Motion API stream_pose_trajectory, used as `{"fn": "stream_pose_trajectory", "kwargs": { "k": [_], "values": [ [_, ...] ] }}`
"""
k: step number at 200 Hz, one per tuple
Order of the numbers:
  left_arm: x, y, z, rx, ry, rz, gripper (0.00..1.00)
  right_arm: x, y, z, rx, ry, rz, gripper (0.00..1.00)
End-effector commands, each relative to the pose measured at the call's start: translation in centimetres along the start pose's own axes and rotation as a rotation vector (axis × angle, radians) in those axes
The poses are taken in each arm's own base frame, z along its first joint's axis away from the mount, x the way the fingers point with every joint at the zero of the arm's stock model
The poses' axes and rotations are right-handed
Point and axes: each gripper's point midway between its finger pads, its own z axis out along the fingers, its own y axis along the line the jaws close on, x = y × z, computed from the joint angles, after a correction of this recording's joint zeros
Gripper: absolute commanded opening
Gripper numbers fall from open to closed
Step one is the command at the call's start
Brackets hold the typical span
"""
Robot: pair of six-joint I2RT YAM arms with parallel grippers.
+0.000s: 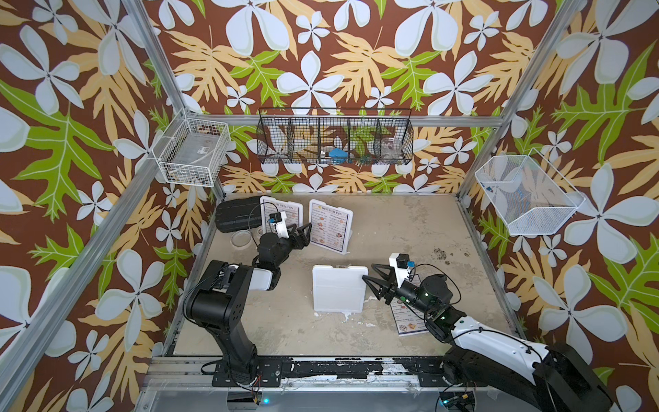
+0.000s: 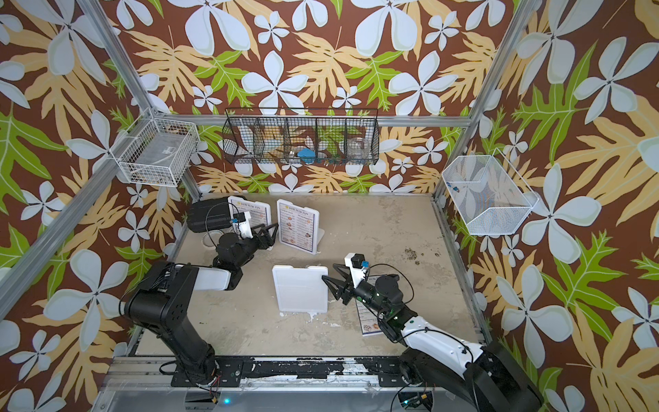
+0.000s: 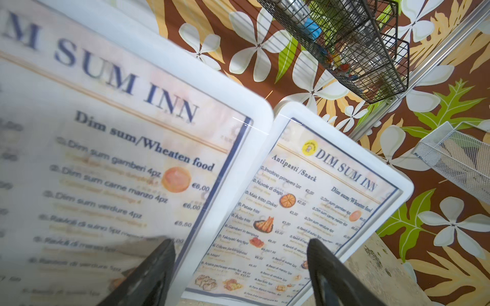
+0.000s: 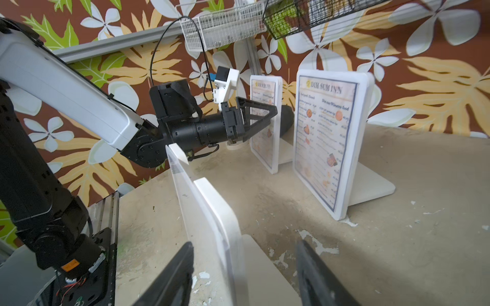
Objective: Insert the menus into the narrow rack
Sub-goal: Move the narrow rack to the center of the board.
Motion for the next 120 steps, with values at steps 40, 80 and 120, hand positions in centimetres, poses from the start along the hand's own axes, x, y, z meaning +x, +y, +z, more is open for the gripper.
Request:
{"fn": "stream_pose_trajectory", "kwargs": {
  "k": [40, 80, 120],
  "values": [
    [-0.1, -0.1, 2.4, 0.054, 0.001, -0.020, 0.80, -0.2, -1.3, -1.2, 0.095, -0.023, 0.011, 0.65],
    [-0.2, -0.3, 2.0, 0.071, 0.001, -0.027, 0.78, -0.2, -1.5, -1.5, 0.110, -0.028, 0.010, 0.65],
    [-1.0, -3.3, -0.4, 0.183, -0.008, -0.034, 0.76, -0.6, -1.8, -2.1, 0.137, -0.052, 0.008, 0.65]
  ]
}}
